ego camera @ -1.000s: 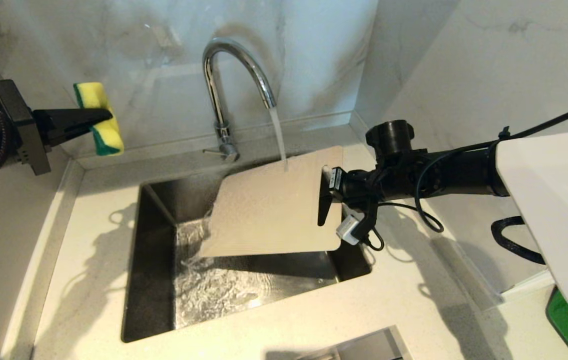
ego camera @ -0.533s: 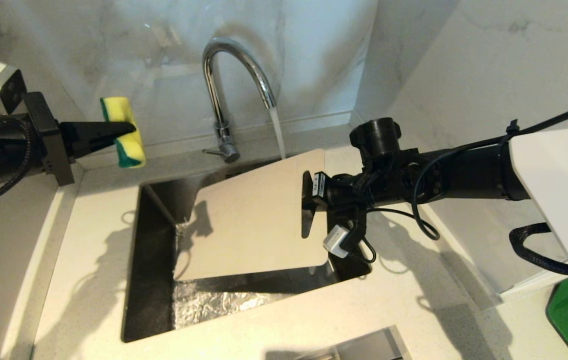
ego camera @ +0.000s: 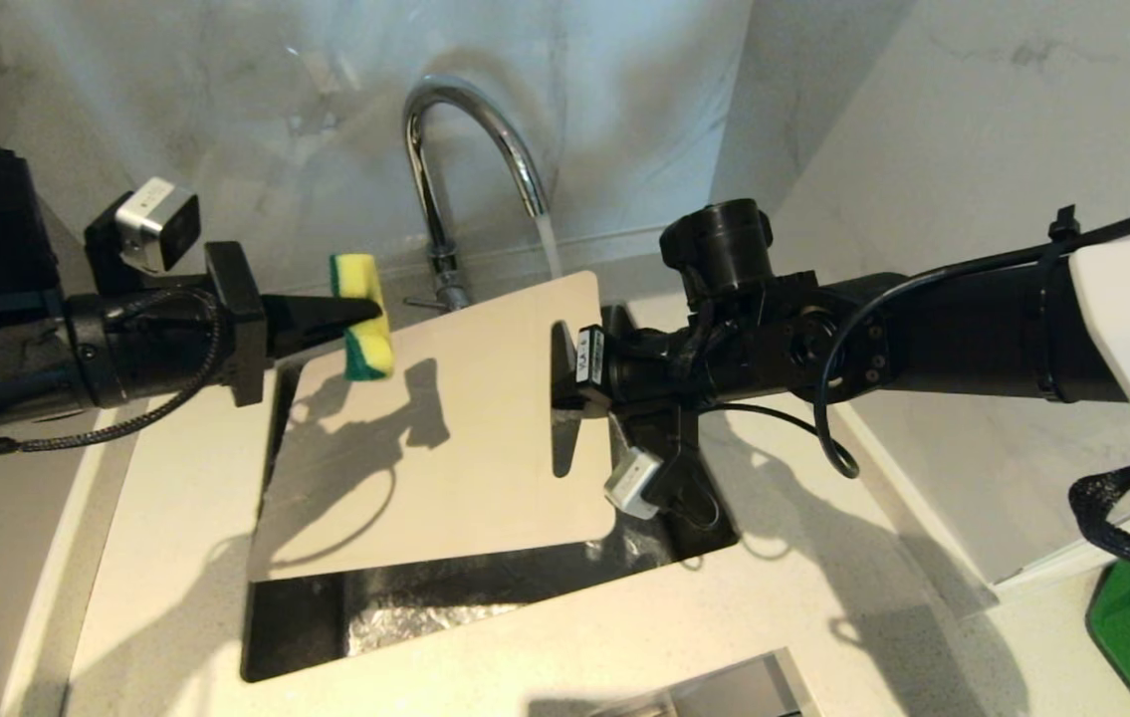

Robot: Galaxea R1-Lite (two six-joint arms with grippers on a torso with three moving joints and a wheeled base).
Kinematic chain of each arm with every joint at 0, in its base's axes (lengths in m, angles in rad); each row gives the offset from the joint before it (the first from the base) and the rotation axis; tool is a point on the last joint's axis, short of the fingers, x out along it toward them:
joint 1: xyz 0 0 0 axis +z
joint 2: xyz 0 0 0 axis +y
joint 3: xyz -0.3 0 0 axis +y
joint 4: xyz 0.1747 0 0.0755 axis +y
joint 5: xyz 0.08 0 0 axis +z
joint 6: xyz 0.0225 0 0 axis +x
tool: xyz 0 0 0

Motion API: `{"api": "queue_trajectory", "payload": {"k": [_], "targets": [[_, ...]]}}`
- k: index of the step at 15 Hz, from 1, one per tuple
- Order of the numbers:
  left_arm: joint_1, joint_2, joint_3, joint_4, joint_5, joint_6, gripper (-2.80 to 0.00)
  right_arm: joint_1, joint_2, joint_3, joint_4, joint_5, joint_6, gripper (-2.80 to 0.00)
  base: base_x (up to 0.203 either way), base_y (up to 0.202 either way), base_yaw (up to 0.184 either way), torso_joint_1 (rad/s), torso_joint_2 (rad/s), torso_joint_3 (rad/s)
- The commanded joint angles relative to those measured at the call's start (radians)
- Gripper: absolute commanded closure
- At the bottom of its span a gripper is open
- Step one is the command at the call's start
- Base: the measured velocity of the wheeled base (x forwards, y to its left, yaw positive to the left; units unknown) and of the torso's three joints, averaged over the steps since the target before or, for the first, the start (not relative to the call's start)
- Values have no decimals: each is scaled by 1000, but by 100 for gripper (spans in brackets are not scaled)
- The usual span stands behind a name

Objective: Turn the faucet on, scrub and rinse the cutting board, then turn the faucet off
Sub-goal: Scrub the cutting board underwater

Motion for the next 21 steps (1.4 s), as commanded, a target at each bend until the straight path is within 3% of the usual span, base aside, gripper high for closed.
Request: {"api": "queue_trajectory", "payload": {"k": [1,4,12,16,21], "targets": [[-49,86,-16,-2,41,42,0,11,-16,1,1,3,-15,0,0,0,0,0,0,0],[-66,152,-25,-2,79,120,0,11,-18,2,1,3,-14,0,0,0,0,0,0,0],[-34,278,-83,-3,113,177,0,11,-32,30,1,4,-14,0,0,0,0,0,0,0],[34,293,-31,-4,102,189,0,11,-45,43,1,5,-14,0,0,0,0,0,0,0],[170,317,80,-5,37,340,0,11,-55,70,-31,7,-2,0,0,0,0,0,0,0]]}}
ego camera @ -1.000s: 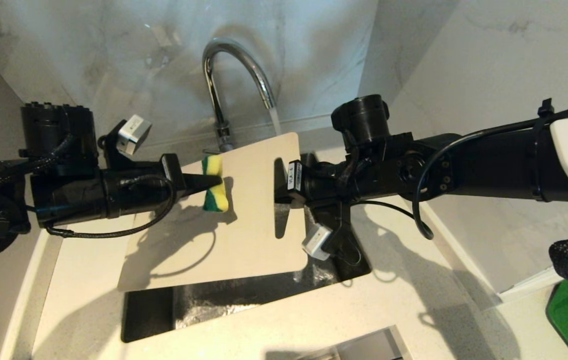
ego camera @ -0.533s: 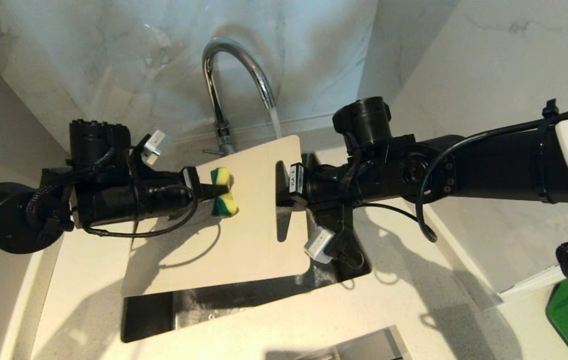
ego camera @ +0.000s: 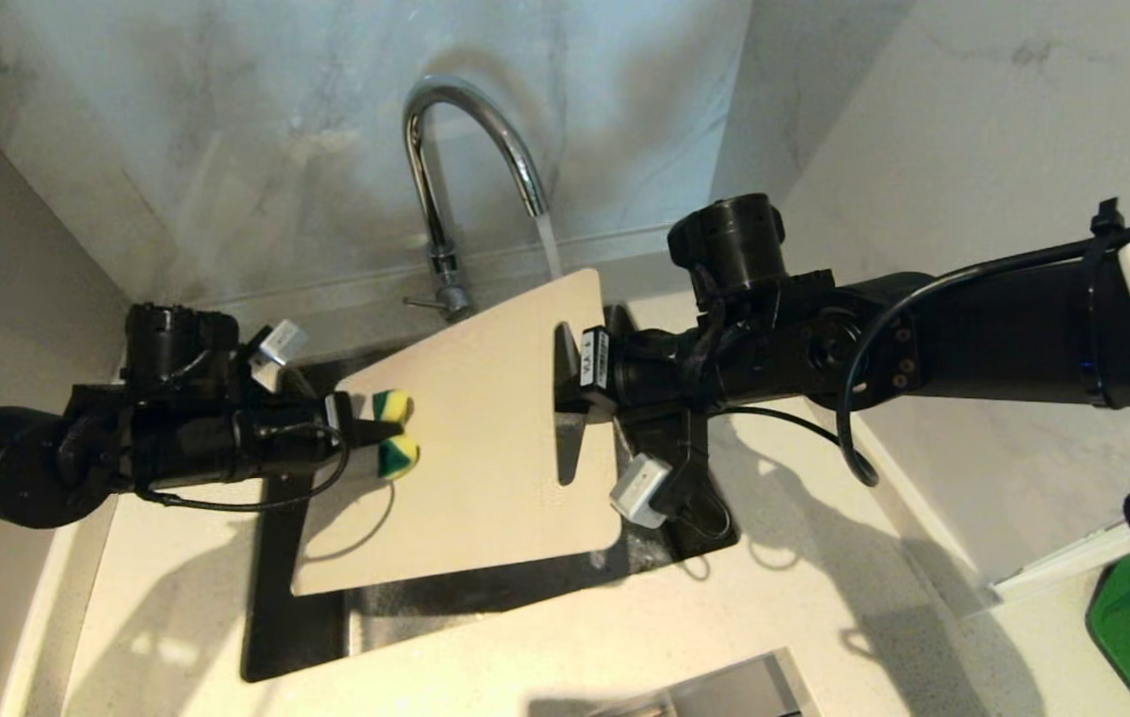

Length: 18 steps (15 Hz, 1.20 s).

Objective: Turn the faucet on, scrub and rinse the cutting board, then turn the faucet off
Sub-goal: Scrub the cutting board underwater

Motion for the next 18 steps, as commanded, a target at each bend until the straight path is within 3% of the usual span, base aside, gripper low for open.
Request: {"api": "queue_trajectory", "payload": {"k": [1,5,12,15,18], "targets": [[71,14,49,-2,-30,26,0,0,-11,19,-16,6,2,0,0,0,0,0,0,0],[193,38,122,-51,-74,96,0,0,-22,54,-63,7,23,0,0,0,0,0,0,0],[320,58,158,-83,-128,147,0,-1,-48,65,-63,7,23,0,0,0,0,0,0,0],[313,22,116,-81,-130,129,0,-3,-51,68,-63,7,25,0,0,0,0,0,0,0],[194,-55,19,-41,-113,29,0,-3,-58,68,-63,7,29,0,0,0,0,0,0,0]]}}
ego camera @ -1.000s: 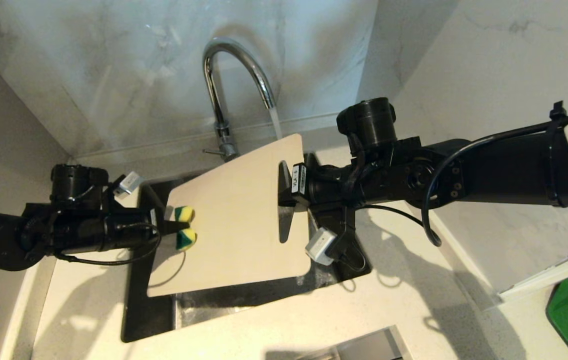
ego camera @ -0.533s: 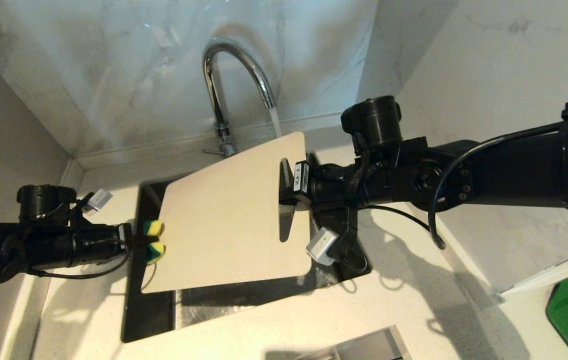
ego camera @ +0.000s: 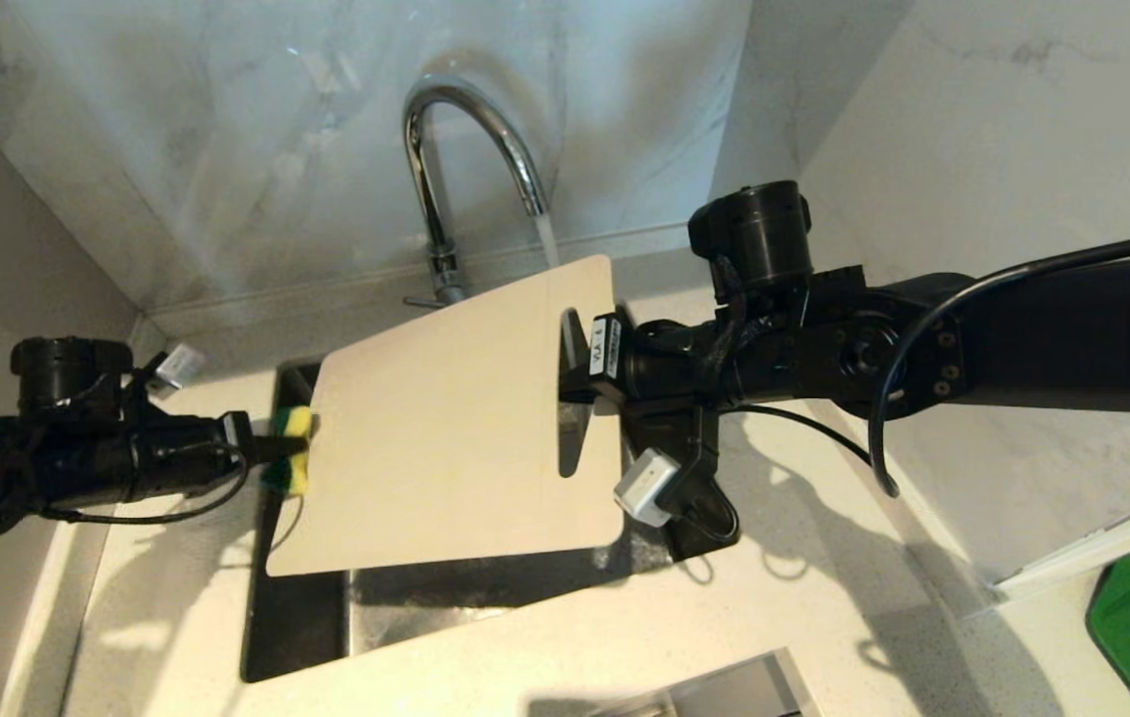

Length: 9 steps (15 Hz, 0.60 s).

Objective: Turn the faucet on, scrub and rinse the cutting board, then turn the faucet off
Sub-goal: Scrub the cutting board underwater

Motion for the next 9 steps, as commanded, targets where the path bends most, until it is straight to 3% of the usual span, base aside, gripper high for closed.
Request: {"api": "queue_trajectory", "payload": {"k": [1,5,9], "targets": [[-106,-83,-108,73,12,-64,0,1,-5,4,0,3,-6,0,0,0,0,0,0,0],[-311,-82,-359,217,116,-167,0,3,-20,13,0,3,-5,0,0,0,0,0,0,0],[-407,41,-635,342,233,-180,0,10,-51,68,-2,3,-5,0,0,0,0,0,0,0]]}}
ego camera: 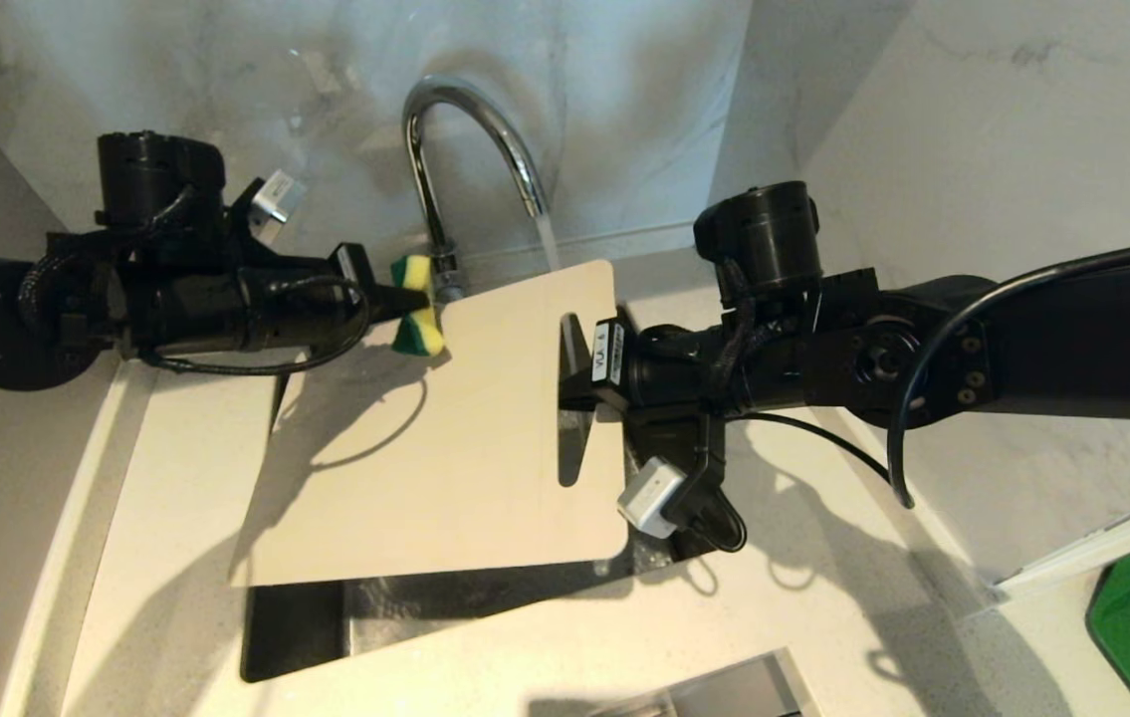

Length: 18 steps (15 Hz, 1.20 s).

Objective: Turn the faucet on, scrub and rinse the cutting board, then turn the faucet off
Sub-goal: Scrub the cutting board underwater

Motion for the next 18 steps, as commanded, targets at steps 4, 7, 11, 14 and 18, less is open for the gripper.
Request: {"api": "queue_trajectory", "payload": {"k": [4,7,11,14,18], "targets": [[-87,152,-279,155,33,-10,0,3,-23,27,-1,3,-15,0,0,0,0,0,0,0],[-112,169,-284,166,34,-3,0,3,-25,31,-2,4,-15,0,0,0,0,0,0,0],[-65,155,-190,155,30,12,0,3,-25,70,-53,4,1,0,0,0,0,0,0,0],[-2,138,-116,151,22,40,0,3,-22,84,-85,4,16,0,0,0,0,0,0,0],[84,127,12,49,-25,47,0,2,-20,82,-85,3,20,0,0,0,0,0,0,0]]}}
